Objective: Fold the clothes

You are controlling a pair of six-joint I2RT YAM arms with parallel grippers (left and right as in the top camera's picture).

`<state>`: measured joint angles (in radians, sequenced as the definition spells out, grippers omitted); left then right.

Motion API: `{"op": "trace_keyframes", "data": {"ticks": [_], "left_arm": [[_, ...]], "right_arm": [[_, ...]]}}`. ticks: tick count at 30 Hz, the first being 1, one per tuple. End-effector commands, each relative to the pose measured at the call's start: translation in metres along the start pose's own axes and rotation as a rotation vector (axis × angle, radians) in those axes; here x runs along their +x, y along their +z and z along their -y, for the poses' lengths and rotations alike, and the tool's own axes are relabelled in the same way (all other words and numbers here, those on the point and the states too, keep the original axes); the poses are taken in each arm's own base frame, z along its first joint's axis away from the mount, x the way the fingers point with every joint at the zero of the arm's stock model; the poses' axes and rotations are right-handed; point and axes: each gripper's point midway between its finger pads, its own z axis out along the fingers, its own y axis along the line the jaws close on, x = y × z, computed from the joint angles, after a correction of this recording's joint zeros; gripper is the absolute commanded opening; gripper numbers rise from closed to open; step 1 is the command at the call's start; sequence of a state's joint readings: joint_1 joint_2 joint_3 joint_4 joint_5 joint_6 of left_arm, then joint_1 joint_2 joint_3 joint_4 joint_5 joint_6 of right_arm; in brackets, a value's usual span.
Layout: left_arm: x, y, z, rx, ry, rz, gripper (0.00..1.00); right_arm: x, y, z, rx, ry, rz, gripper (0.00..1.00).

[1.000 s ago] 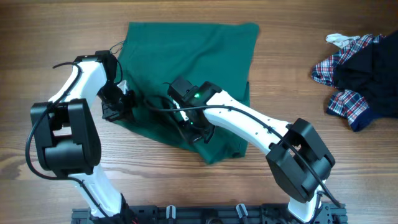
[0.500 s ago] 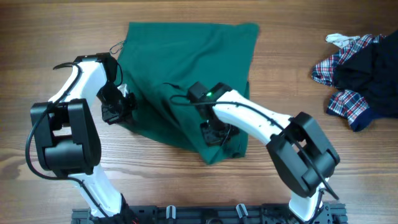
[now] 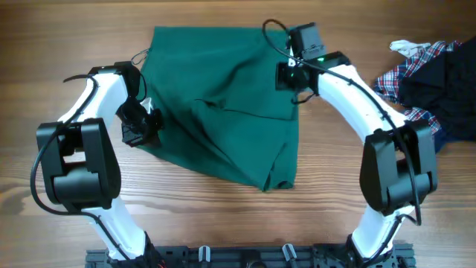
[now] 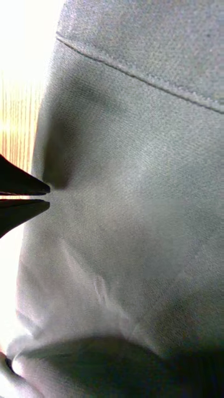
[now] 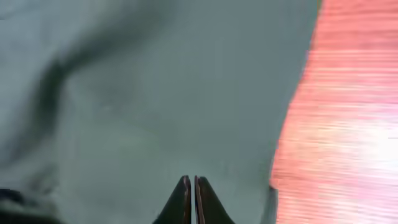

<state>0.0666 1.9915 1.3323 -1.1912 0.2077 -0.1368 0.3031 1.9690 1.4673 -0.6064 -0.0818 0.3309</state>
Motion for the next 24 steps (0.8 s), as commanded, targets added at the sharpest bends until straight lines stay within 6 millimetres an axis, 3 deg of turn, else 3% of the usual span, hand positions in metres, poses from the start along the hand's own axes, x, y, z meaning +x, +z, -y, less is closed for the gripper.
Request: {"op": "trace_keyframes", "data": {"ticks": [1,3,5,6,8,10,16,18,24], "left_arm": [[0.001,-0.002,0.000,0.007,-0.004,0.007,0.04],[0.000,-0.002,0.000,0.008,-0.003,0.013,0.04],[-0.002,-0.002,0.001,0.009,-0.001,0.019,0.05],[-0.002,-0.002,0.001,0.010,-0.002,0.019,0.05],[-0.005,-0.002,0.001,0.012,0.001,0.031,0.05],[-0.007,-0.002,0.002,0.014,0.003,0.039,0.06],[-0.006,-0.002,0.002,0.013,0.002,0.037,0.06],[-0.006,-0.002,0.002,0.013,0.002,0.036,0.06],[-0.004,-0.002,0.001,0.012,0.001,0.028,0.06]], "right_arm": [[0.038,0.006,-0.031,-0.151,-0.085,-0.166,0.04],[0.064,-0.012,-0.046,-0.210,-0.132,-0.282,0.04],[0.108,-0.045,-0.064,-0.340,-0.228,-0.465,0.05],[0.129,-0.054,-0.062,-0.347,-0.253,-0.552,0.04],[0.161,-0.055,-0.060,-0.341,-0.302,-0.648,0.05],[0.190,-0.043,-0.062,-0.324,-0.321,-0.698,0.06],[0.206,-0.016,-0.047,-0.232,-0.298,-0.673,0.06],[0.205,0.000,-0.028,-0.121,-0.278,-0.629,0.08],[0.196,0.035,0.002,0.053,-0.229,-0.571,0.10]]}}
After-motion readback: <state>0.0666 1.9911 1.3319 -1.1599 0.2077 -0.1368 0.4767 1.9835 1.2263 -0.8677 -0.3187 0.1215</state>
